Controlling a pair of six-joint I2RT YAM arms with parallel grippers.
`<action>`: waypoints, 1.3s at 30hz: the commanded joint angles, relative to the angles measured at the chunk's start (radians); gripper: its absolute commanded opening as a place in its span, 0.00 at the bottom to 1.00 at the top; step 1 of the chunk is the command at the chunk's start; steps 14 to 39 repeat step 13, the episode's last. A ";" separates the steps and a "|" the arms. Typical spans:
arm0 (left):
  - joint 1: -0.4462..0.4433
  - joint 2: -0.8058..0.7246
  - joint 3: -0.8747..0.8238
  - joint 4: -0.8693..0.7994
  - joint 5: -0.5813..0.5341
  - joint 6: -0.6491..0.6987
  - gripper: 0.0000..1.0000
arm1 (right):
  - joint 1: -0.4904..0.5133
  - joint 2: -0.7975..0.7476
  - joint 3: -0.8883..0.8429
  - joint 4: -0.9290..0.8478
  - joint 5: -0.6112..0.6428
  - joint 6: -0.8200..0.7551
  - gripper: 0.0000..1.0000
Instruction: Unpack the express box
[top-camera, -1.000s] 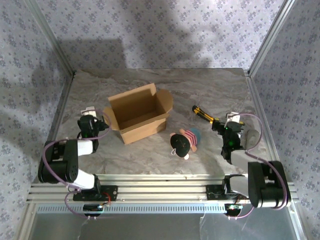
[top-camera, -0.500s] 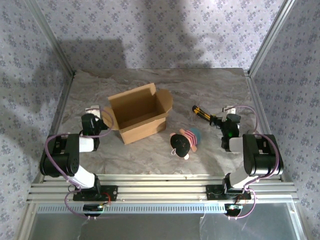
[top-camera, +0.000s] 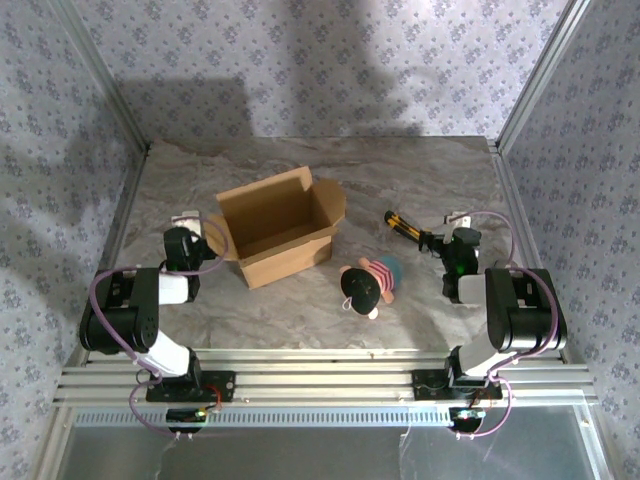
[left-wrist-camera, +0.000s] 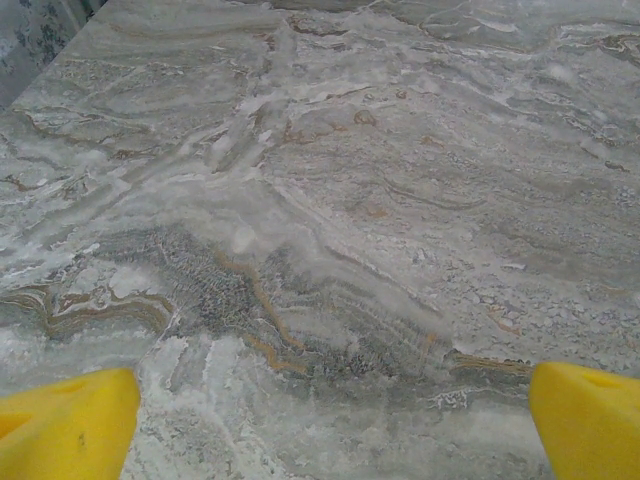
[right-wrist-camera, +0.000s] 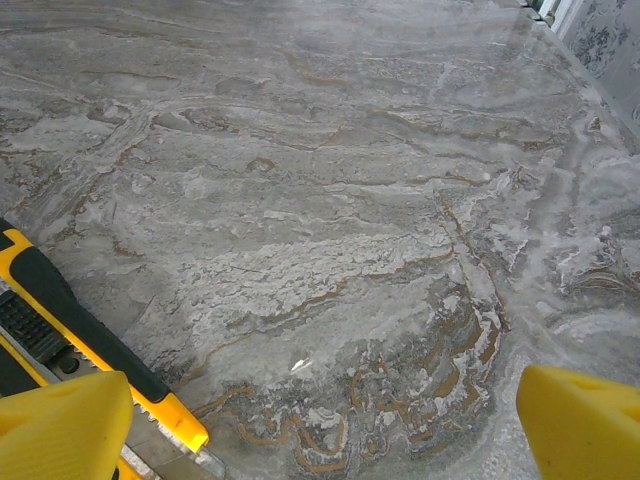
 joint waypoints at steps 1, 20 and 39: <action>-0.003 0.002 0.020 0.030 -0.003 0.010 1.00 | 0.002 -0.007 0.020 0.010 -0.003 0.000 1.00; -0.003 0.001 0.020 0.030 -0.002 0.011 1.00 | 0.007 -0.007 0.017 0.013 0.003 -0.002 1.00; -0.003 0.001 0.020 0.030 -0.002 0.011 1.00 | 0.007 -0.007 0.017 0.013 0.003 -0.002 1.00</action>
